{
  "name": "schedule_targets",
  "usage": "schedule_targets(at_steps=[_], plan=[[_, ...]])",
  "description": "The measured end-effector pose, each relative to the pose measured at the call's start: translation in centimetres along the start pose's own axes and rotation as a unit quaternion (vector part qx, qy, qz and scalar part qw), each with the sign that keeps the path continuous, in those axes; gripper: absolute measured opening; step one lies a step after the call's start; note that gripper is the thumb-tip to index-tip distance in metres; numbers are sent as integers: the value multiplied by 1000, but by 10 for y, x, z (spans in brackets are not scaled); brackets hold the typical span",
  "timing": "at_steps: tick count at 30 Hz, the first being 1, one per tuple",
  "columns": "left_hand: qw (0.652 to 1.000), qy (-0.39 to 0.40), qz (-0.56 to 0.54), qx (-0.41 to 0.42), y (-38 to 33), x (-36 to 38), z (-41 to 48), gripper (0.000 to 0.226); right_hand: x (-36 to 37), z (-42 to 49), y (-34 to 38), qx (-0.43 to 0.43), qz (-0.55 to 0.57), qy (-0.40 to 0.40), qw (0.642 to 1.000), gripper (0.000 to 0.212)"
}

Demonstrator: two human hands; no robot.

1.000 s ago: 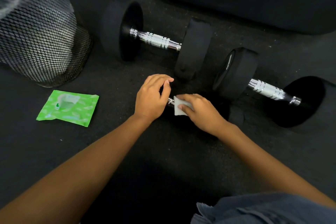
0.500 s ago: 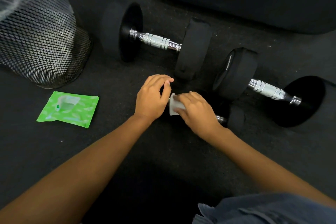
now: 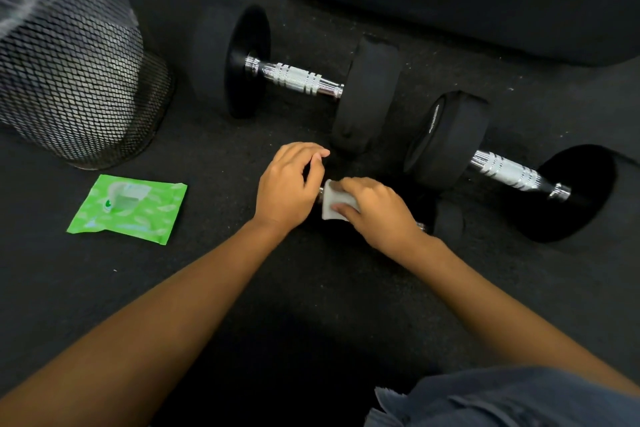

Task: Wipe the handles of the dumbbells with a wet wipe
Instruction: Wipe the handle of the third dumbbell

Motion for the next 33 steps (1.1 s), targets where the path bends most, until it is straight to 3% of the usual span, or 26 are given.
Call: schedule_targets(at_steps=[5, 9, 14, 19, 21, 24, 28, 30, 33], plan=[[1000, -10, -4, -1, -1, -1, -1, 38, -9, -25, 3, -63, -77, -112, 989, 35], [1000, -6, -2, 1, -2, -2, 0, 38, -3, -9, 20, -65, -91, -134, 985, 26], [1000, 0, 0, -1, -1, -1, 0, 40, 0, -1, 15, -42, -53, -110, 992, 27], [1000, 0, -2, -1, -1, 0, 0, 39, 9, 9, -13, 106, 96, 25, 989, 32], [1000, 1, -4, -2, -1, 0, 0, 40, 10, 15, -7, 94, 59, 19, 994, 30], [1000, 0, -10, -4, -1, -1, 0, 39, 6, 6, 12, 9, -29, -48, 998, 16], [1000, -1, -5, -2, -1, -1, -1, 39, 4, -16, 10, -85, -42, -88, 992, 40], [1000, -1, -3, -4, -1, -1, -1, 39, 6, -12, 3, -47, -11, -55, 997, 34], [1000, 0, -3, -3, -1, -1, 0, 39, 18, 9, -10, 77, 67, 42, 994, 31]])
Point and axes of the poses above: each hand's wrist, its own z-axis towards the middle knuckle, its own x-axis out of the palm, y = z × x, the point moved 8 cm from there along z, towards the middle knuckle, and after that the axes turned 3 degrees about -x, right-handed, at the moved point
